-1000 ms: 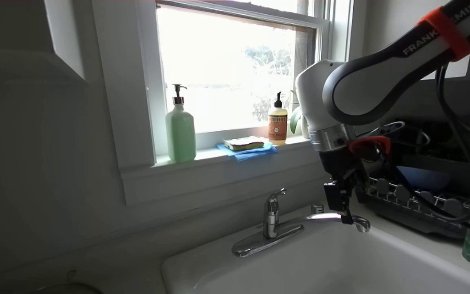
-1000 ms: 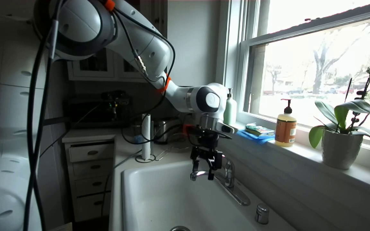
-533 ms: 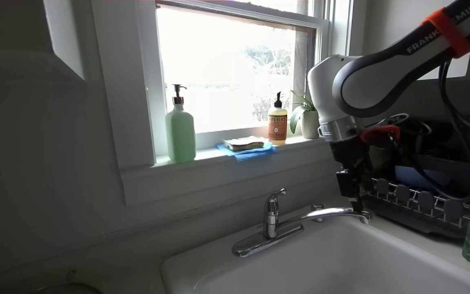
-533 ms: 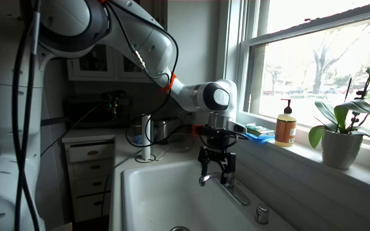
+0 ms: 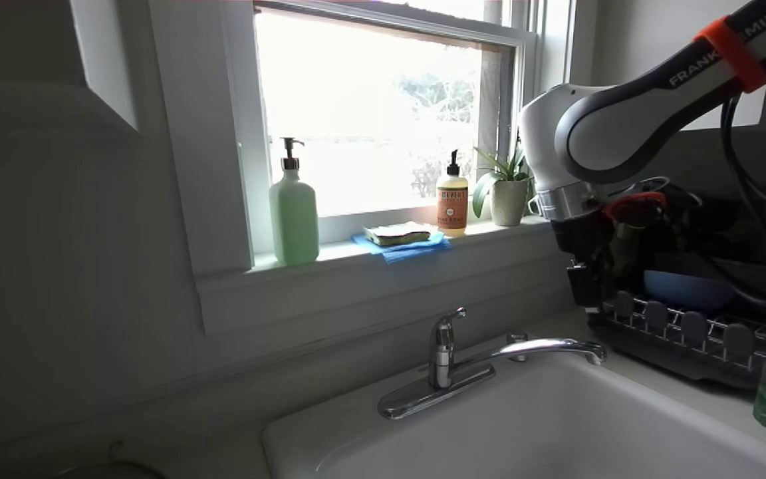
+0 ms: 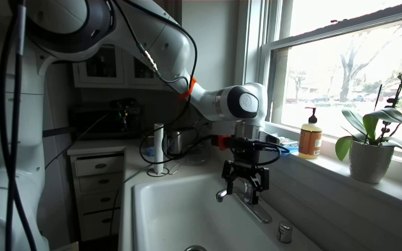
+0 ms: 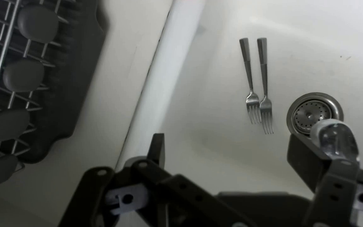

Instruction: Move the tap to the right

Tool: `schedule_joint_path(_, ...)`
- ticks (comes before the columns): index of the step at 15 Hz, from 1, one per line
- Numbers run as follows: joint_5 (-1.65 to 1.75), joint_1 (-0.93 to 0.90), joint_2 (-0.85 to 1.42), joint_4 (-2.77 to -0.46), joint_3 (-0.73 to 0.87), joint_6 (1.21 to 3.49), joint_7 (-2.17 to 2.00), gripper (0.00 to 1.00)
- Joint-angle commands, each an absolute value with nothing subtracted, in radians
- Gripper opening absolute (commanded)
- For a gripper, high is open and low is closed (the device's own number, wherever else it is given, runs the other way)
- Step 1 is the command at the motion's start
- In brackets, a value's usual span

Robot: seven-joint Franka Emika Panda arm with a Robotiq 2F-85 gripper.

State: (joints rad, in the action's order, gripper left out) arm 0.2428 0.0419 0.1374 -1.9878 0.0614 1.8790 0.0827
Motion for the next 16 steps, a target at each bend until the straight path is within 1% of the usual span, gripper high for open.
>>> schedule_joint_path(1,0.19,0.043,0.05,-2.02,0.043,1.875,0.163,1.0)
schedule_joint_path(8,0.069,0.007,-0.075,-1.975,0.004,1.717,0.203,1.0)
schedule_joint_path(16,0.083,-0.018,-0.132,-1.879,-0.013,1.627,0.186,1.0)
